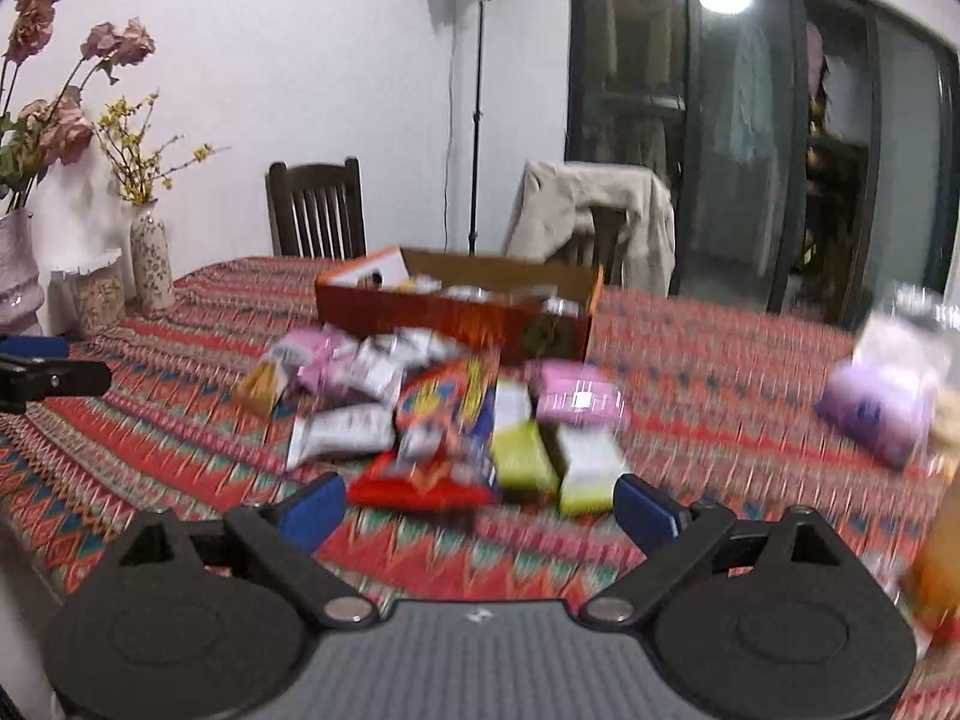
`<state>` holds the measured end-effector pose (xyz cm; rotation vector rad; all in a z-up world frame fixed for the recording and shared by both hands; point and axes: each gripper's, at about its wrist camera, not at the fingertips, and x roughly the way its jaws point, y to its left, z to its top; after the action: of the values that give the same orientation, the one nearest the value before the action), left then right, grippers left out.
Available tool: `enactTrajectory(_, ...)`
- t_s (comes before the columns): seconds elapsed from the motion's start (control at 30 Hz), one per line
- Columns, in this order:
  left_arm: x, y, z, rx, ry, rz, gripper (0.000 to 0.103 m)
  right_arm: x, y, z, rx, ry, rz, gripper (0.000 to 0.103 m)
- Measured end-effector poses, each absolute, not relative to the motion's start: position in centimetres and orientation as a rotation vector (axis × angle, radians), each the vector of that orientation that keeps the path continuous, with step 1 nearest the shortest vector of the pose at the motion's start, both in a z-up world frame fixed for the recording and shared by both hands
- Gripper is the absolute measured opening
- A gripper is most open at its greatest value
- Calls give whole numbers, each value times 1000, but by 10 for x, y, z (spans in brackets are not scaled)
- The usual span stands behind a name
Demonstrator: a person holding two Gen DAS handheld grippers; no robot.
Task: Organize snacks
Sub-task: 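Move both open tools back from the box to the snack pile, then grasp the pumpkin-seed oat crisp packet with the left tool while the right tool grasps a white packet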
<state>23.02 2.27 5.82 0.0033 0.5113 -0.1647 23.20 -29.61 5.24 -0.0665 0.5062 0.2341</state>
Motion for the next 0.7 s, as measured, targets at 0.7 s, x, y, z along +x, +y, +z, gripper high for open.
enactTrajectory(0.7,304,24,24,-8,593,-159,102,268,-271,39,-13,529,289,94)
